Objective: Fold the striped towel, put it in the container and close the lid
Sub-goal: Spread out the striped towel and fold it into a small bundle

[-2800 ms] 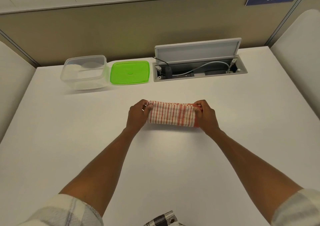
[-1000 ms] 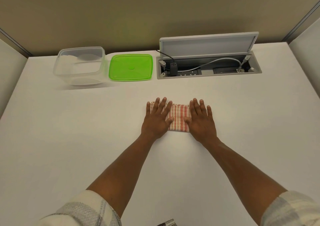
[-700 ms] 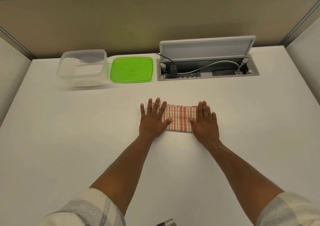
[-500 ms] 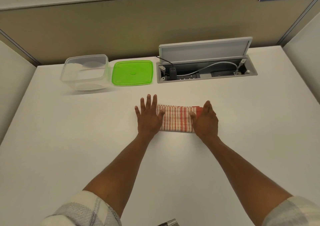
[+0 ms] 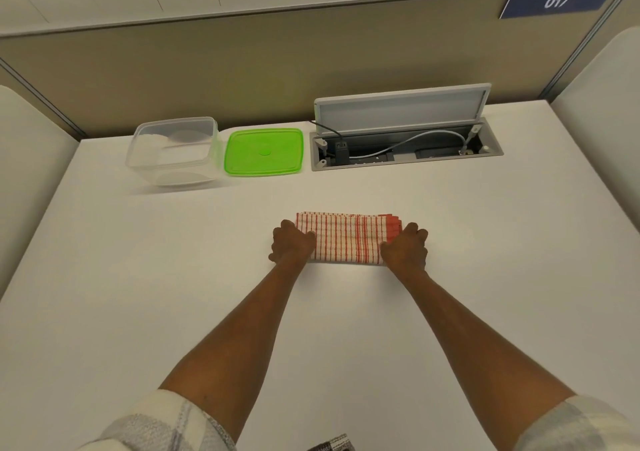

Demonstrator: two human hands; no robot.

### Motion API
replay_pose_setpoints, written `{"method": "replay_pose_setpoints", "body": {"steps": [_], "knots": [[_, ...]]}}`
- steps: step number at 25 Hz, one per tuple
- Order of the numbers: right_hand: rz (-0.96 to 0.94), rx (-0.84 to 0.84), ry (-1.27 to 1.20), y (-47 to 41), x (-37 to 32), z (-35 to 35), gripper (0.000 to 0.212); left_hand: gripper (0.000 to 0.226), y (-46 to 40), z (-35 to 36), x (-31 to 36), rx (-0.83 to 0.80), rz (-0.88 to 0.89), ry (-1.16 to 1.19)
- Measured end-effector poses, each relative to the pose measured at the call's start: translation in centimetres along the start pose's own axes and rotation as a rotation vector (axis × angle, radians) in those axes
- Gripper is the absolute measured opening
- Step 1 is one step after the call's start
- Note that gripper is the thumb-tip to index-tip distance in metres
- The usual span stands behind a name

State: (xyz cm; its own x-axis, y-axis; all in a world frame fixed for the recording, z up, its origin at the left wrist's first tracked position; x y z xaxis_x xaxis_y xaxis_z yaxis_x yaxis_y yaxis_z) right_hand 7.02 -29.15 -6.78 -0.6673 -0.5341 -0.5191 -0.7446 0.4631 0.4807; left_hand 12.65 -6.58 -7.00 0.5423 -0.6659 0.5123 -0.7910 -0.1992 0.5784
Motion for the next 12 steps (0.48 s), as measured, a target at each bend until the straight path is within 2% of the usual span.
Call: {"method": "replay_pose_setpoints", "body": {"steps": [9,12], "knots": [[0.1,-0.082,-0.069,-0.1,1.1,-0.4,0.048,0.041,0.7,-0.2,-1.8,-0.119,0.049,0.11],[0.058,-0.119,-0.048,0.4,1.1,-0.5,0.034,0.039,1.7,-0.2,-2.7,-0.113,0.06,0.119]]}}
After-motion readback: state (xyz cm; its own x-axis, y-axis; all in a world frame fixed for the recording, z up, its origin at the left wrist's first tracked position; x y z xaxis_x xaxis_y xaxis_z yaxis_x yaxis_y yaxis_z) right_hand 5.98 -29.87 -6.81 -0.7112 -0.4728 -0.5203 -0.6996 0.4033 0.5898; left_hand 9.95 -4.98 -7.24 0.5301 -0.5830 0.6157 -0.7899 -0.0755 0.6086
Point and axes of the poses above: each hand's wrist, its own y-axis away from the middle knuckle, its own z-axis out of the palm, x = y × z, the point moved 3 cm from there along -y, towards the middle knuckle, and after that the axes turned 11 degrees about -x, right-handed, at the moved point
